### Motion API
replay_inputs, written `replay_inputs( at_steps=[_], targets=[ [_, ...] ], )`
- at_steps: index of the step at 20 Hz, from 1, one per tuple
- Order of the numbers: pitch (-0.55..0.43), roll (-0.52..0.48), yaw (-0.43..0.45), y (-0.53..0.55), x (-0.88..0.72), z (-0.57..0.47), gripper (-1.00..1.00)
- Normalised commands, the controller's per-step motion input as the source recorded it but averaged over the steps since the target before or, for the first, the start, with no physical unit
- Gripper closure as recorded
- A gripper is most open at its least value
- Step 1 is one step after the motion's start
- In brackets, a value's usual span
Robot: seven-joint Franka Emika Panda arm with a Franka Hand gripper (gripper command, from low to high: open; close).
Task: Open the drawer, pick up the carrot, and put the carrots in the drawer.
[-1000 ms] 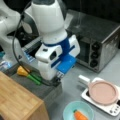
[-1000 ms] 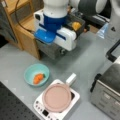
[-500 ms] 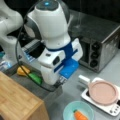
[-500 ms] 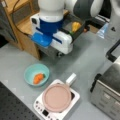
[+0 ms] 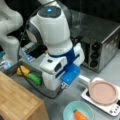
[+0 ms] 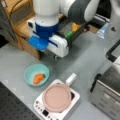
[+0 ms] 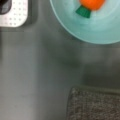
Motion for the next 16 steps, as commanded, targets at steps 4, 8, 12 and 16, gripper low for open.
replay_inputs(
  at_steps=[4,8,12,16],
  targets=[
    [0.249,0.172,-0.032,-0.22,0.46,0.07,-1.00],
    [0.227,0.152,-0.026,-0.27,0.53,0.01,-1.00],
    [0.200,0.148,-0.008,-0.30,0.51,0.04,-1.00],
    [0.190,0.135,0.000,-0.22,0.41,0.08,-1.00]
  ],
)
